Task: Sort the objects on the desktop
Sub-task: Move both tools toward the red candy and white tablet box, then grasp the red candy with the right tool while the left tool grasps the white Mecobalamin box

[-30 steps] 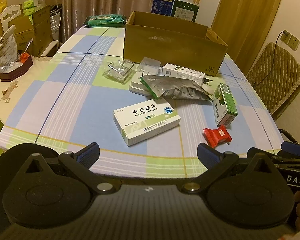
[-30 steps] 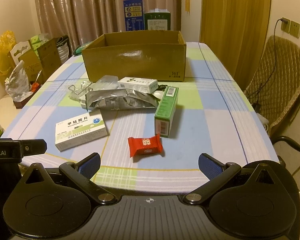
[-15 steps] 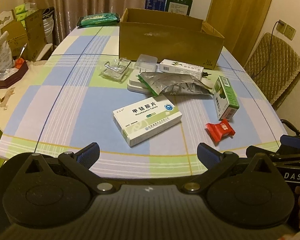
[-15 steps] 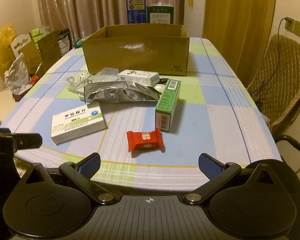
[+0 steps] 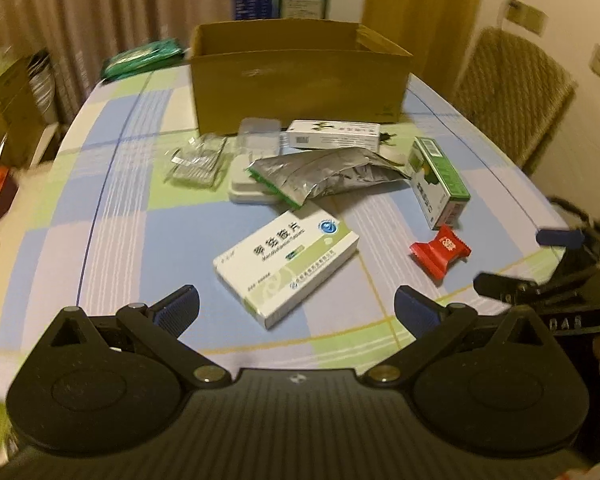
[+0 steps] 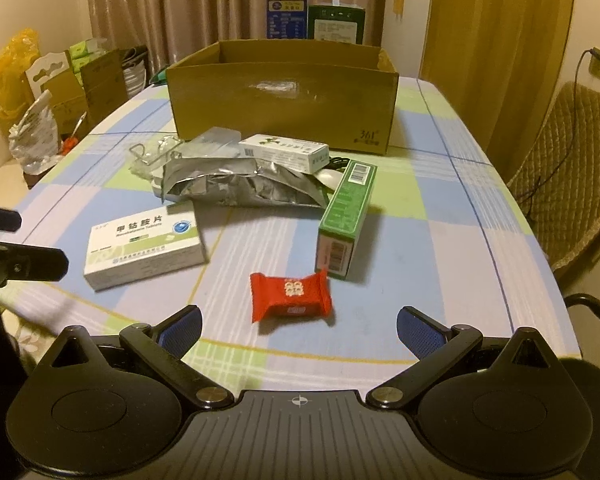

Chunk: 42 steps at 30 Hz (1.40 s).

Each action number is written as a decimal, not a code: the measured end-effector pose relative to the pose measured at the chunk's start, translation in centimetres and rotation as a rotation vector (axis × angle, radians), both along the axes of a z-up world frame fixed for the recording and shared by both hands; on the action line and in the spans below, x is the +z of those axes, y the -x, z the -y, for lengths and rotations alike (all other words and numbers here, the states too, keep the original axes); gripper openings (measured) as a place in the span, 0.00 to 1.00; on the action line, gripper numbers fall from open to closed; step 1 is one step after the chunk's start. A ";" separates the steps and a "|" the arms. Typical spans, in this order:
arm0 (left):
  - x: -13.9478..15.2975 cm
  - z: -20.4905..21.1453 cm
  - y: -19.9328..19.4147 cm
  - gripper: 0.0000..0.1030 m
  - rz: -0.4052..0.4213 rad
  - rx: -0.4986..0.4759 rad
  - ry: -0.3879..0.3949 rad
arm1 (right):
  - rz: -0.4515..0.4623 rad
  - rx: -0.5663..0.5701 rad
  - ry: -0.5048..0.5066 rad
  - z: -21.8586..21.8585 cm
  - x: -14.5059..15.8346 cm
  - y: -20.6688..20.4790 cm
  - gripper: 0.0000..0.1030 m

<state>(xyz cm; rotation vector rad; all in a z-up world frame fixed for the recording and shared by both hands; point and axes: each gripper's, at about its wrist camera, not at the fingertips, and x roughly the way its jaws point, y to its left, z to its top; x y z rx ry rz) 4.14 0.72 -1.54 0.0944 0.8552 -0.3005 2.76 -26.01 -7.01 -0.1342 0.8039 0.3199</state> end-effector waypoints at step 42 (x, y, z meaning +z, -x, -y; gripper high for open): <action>-7.0 3.2 -8.5 0.65 -0.198 -0.356 -0.101 | -0.096 0.057 0.028 -1.7 -5.3 -6.4 0.44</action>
